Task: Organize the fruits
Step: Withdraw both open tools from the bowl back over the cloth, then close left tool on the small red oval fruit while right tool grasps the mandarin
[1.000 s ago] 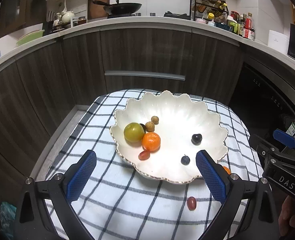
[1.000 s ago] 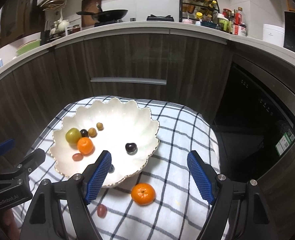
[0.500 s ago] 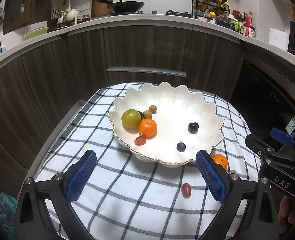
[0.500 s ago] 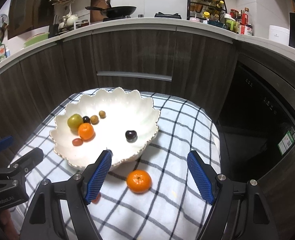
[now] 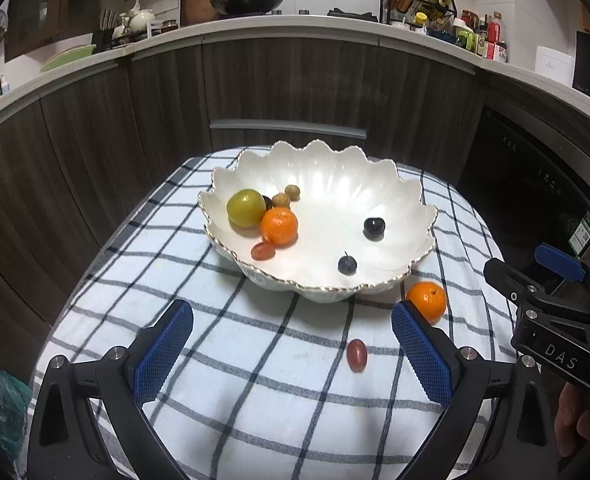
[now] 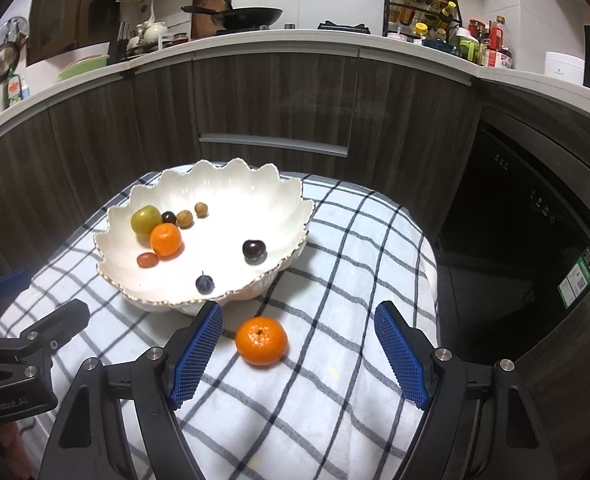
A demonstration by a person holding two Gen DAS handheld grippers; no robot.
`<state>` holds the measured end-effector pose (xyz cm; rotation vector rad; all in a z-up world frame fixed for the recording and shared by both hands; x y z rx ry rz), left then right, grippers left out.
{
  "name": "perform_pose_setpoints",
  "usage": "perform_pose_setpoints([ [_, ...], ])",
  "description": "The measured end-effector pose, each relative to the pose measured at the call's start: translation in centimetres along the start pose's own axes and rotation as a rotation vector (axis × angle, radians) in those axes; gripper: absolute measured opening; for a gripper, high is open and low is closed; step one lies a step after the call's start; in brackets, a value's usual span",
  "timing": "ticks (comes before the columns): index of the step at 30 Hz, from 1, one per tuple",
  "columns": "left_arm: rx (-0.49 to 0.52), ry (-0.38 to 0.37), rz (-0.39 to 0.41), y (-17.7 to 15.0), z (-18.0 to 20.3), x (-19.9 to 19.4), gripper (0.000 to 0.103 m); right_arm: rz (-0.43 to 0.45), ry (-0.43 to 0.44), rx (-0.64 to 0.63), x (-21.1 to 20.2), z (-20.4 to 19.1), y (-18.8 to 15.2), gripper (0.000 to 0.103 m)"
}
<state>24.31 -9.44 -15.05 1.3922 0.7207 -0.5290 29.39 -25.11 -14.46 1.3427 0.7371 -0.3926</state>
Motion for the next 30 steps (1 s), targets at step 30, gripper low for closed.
perform_pose_setpoints([
  [30,-0.01,-0.02,-0.088,-5.0,1.6,4.8,0.101,-0.033,0.069,-0.11,3.2,-0.9,-3.3,0.079],
])
Point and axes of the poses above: each gripper's, at about its wrist camera, not at the fingertips, and x roughly the way its jaws point, z to its right, y to its top, the point moved 10 cm from there along x, roughly the way its jaws point, and after that the axes turned 3 degrees about -z, right-handed, at the moved point
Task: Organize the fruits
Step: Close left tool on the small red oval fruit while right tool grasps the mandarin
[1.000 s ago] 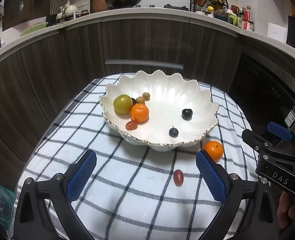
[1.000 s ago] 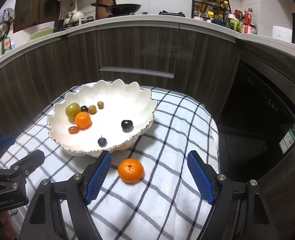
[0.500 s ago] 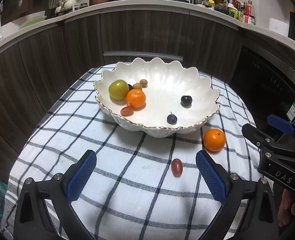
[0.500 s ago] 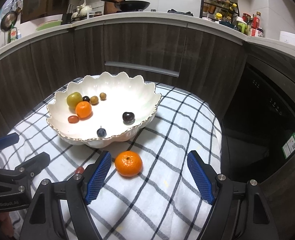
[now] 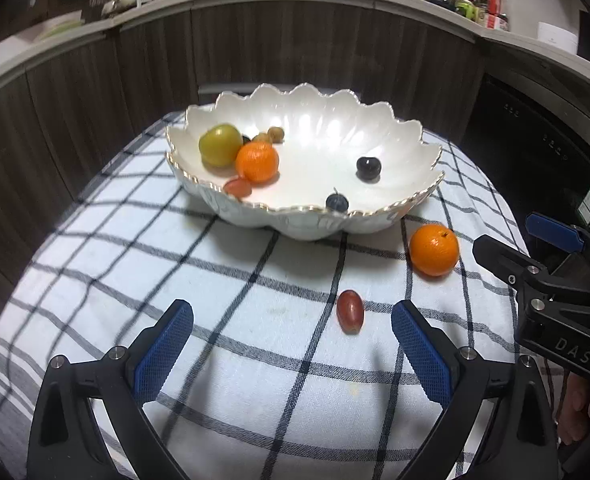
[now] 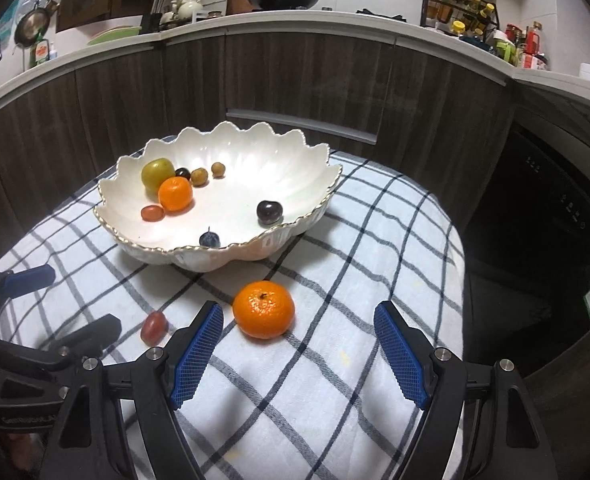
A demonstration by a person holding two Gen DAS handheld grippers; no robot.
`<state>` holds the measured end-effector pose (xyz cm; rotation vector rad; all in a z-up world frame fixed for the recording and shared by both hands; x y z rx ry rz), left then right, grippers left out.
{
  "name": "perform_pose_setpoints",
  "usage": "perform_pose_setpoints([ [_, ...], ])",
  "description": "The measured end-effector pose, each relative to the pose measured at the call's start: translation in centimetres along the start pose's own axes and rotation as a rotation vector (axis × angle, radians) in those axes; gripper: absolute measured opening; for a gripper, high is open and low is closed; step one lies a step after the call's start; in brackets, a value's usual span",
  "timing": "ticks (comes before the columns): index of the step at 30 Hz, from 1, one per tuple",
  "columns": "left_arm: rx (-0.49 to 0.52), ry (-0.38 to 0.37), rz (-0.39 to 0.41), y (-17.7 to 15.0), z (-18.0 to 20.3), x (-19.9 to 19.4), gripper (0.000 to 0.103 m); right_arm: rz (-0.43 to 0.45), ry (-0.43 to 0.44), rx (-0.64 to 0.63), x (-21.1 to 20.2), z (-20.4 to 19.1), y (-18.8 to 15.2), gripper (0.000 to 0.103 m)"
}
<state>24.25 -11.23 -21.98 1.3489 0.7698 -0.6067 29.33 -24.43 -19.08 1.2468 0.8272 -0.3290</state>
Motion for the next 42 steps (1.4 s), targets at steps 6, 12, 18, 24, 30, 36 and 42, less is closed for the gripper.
perform_pose_setpoints([
  [6,-0.002,-0.002,0.005,-0.6,0.5,0.8,0.095,-0.005,0.038,-0.022,0.8,-0.7,0.0,0.079],
  [12,-0.007,-0.009,-0.006,-0.9,1.1,1.5,0.081,-0.014,0.058,-0.038,1.7,-1.1,-0.1,0.078],
  [18,0.006,-0.02,-0.016,-1.4,1.7,2.3,0.066,-0.02,0.071,-0.048,2.5,-1.5,-0.1,0.078],
  [24,0.016,-0.026,-0.029,-1.5,2.3,3.2,0.062,-0.031,0.092,-0.054,3.3,-2.0,-0.1,0.078],
  [30,0.023,-0.029,-0.023,-1.3,2.6,3.6,0.053,-0.052,0.111,-0.054,4.3,-2.2,-0.4,0.072],
  [36,0.039,-0.034,-0.029,-1.2,3.1,3.9,0.046,-0.068,0.122,-0.051,5.1,-2.4,-0.6,0.072],
  [42,0.041,-0.049,-0.03,-1.1,3.4,4.1,0.036,-0.091,0.123,-0.035,6.0,-2.1,-0.8,0.065],
])
Point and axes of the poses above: each gripper's, at about its wrist camera, not at the fingertips, and x roughly the way its jaws point, z to its right, y to its top, the point moved 10 cm from there along x, roughly the way its jaws point, and after that the axes turned 3 degrees about -z, right-handed, at the moved point
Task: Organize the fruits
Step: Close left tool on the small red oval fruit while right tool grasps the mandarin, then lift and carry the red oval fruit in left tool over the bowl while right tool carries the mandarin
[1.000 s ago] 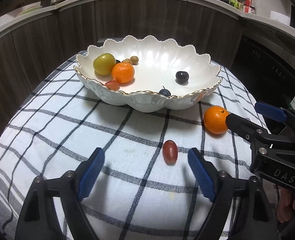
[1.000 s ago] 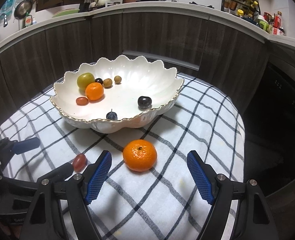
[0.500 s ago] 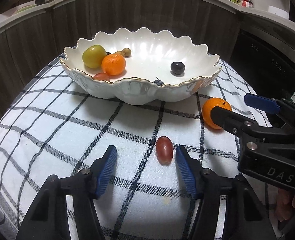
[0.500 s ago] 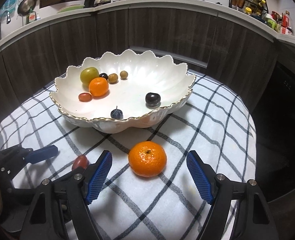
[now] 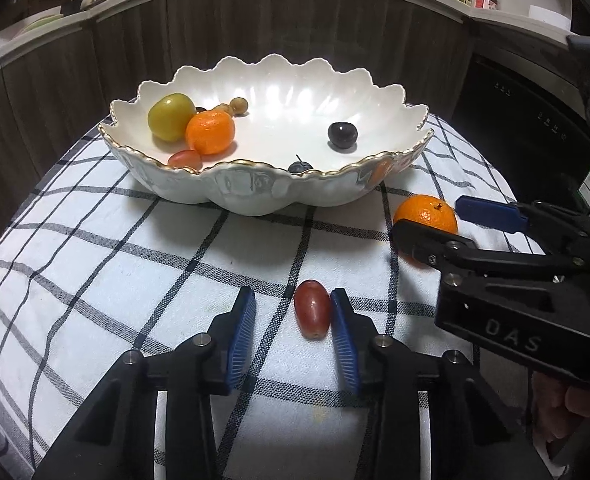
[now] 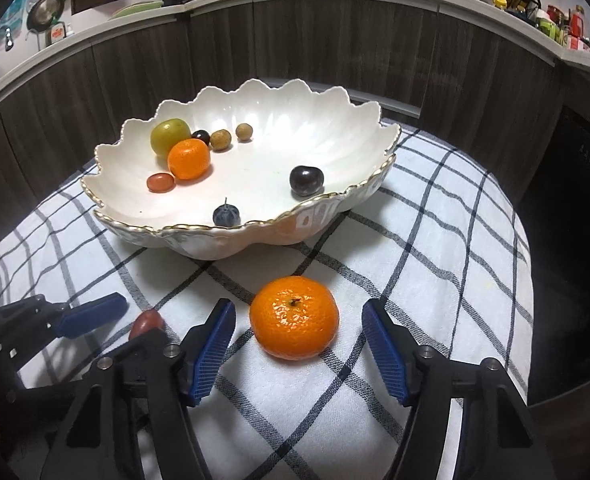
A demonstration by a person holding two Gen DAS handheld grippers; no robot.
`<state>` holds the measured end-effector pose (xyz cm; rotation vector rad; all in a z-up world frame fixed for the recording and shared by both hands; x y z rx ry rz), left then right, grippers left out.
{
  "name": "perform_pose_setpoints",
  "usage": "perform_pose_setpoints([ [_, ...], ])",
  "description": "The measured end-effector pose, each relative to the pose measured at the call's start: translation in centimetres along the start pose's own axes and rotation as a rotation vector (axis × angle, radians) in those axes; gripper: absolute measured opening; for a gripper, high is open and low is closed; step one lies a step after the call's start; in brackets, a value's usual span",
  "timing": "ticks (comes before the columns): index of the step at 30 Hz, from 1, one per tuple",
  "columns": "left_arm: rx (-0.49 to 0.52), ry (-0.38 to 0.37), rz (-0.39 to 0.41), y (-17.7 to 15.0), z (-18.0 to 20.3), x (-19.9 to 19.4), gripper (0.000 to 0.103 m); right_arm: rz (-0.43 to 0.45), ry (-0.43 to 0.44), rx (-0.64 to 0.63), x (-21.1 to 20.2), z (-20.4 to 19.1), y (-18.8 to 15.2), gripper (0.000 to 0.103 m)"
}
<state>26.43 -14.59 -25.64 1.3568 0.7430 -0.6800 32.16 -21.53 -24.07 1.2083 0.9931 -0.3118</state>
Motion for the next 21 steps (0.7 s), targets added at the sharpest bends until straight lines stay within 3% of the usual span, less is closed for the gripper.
perform_pose_setpoints([
  [7,0.013,-0.033,0.003,0.0,0.4,-0.1,0.019,-0.028,0.027,0.007,1.0,-0.3,-0.5,0.049],
  [21,0.011,-0.043,0.004,0.2,0.2,-0.7,0.018,-0.016,0.021,0.057,-0.1,-0.1,-0.6,0.048],
])
Point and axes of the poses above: each gripper's, at about its wrist camera, not at the fingertips, and x roughly the way its jaws point, z to its right, y to its top, the point moved 10 cm from there along x, roughly the way its jaws point, and after that the axes turned 3 degrees about -z, right-handed, at the moved point
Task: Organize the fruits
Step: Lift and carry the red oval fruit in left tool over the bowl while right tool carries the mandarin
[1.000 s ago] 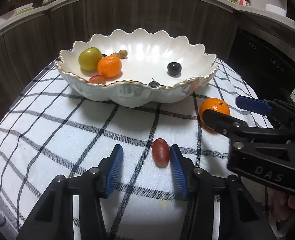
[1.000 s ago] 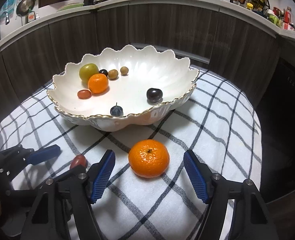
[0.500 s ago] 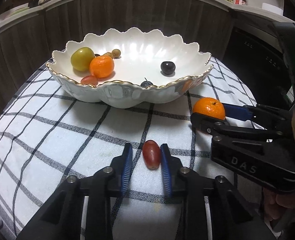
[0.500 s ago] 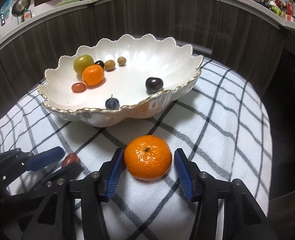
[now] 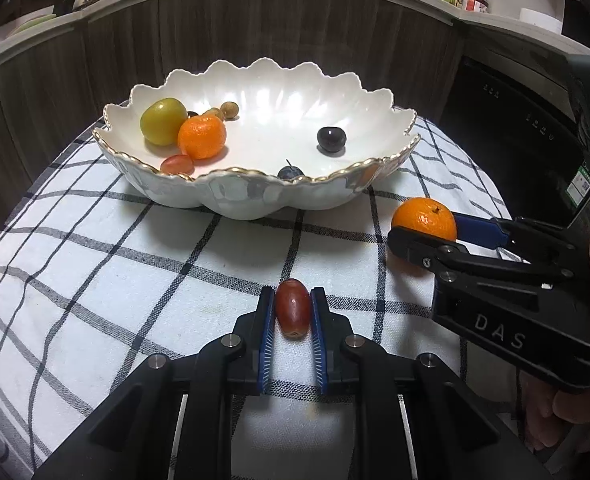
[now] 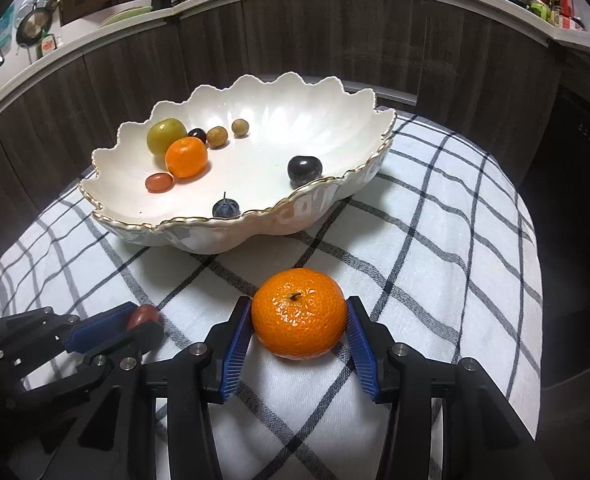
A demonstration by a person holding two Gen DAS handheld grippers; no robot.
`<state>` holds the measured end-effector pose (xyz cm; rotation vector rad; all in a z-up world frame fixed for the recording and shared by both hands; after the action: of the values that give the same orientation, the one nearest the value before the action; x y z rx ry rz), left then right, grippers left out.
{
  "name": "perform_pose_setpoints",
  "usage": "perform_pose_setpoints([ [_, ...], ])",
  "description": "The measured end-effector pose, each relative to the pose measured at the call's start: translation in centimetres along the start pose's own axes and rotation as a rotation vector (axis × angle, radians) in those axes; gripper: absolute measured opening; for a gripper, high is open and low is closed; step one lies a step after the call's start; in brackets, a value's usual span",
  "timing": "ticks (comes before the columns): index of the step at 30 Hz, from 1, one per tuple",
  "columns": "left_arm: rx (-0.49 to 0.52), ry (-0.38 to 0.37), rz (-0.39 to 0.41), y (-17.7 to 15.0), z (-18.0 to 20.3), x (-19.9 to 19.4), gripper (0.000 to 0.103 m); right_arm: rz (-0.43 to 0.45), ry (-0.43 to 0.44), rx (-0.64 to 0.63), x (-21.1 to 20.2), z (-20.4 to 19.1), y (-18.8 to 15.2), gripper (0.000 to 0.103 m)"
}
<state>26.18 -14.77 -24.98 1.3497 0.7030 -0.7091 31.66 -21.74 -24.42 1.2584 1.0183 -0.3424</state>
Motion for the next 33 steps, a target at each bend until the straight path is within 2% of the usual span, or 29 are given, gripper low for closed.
perform_pose_setpoints([
  [23,-0.018,-0.051,0.088,2.6,-0.8,-5.8,0.019,0.087,-0.072,0.048,-6.4,-1.4,1.2,0.048],
  [33,-0.016,-0.068,0.108,3.2,-0.9,-6.9,0.019,0.119,-0.081,0.042,-8.2,-2.4,2.1,0.048],
])
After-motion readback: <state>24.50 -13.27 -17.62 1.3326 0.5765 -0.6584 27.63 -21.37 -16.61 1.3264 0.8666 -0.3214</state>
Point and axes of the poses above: each gripper's, at about its wrist camera, not at the fingertips, and x roughly the way its jaws point, z to its right, y to its top, the point moved 10 cm from there along x, roughly the way its jaws point, and after that the axes turned 3 degrees about -z, right-handed, at the moved point
